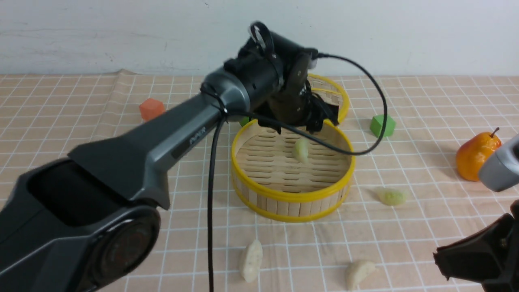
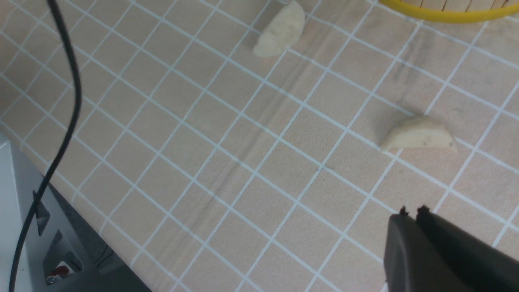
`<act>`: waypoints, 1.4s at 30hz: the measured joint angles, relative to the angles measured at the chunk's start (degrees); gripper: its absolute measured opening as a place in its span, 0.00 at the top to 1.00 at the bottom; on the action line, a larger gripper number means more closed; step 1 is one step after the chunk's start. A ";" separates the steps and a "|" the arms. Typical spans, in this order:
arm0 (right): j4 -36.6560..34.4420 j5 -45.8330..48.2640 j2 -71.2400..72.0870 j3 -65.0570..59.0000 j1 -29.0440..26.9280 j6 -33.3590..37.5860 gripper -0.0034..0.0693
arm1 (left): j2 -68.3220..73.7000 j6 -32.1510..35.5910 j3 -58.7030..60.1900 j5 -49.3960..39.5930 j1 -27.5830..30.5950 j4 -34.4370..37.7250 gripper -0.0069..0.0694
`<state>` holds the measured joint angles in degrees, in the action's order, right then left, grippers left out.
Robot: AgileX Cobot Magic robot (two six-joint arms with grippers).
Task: Put the dumplings into the steamer on the table with the brown tablecloth.
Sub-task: 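Place the dumpling into the bamboo steamer basket with the left gripper, then reach for and grasp a dumpling on the table with the left gripper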
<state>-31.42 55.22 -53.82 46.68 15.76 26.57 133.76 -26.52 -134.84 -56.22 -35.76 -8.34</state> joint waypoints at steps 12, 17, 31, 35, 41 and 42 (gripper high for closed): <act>-0.20 -0.07 0.00 0.00 0.00 0.04 0.89 | -19.92 5.07 3.23 -12.96 0.34 0.28 0.23; -0.73 -0.02 0.38 0.00 0.00 0.04 0.89 | -28.79 7.20 16.01 -15.17 0.34 0.82 0.23; -0.80 0.03 3.80 0.00 0.00 0.04 0.87 | -37.17 8.96 60.89 -3.57 -0.16 11.81 0.23; -0.80 0.03 4.11 0.00 0.00 0.11 0.86 | -36.54 7.59 65.56 4.89 -3.42 10.69 0.23; -0.80 0.03 4.11 0.00 0.00 0.18 0.85 | -32.47 3.81 65.72 11.39 -6.83 5.65 0.23; -0.80 0.03 4.11 0.00 0.00 0.18 0.85 | -31.28 2.94 65.72 12.24 -6.96 4.43 0.23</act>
<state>-32.22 55.25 -49.71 46.68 15.76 26.75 102.49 -23.58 -69.12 -43.98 -42.72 -3.91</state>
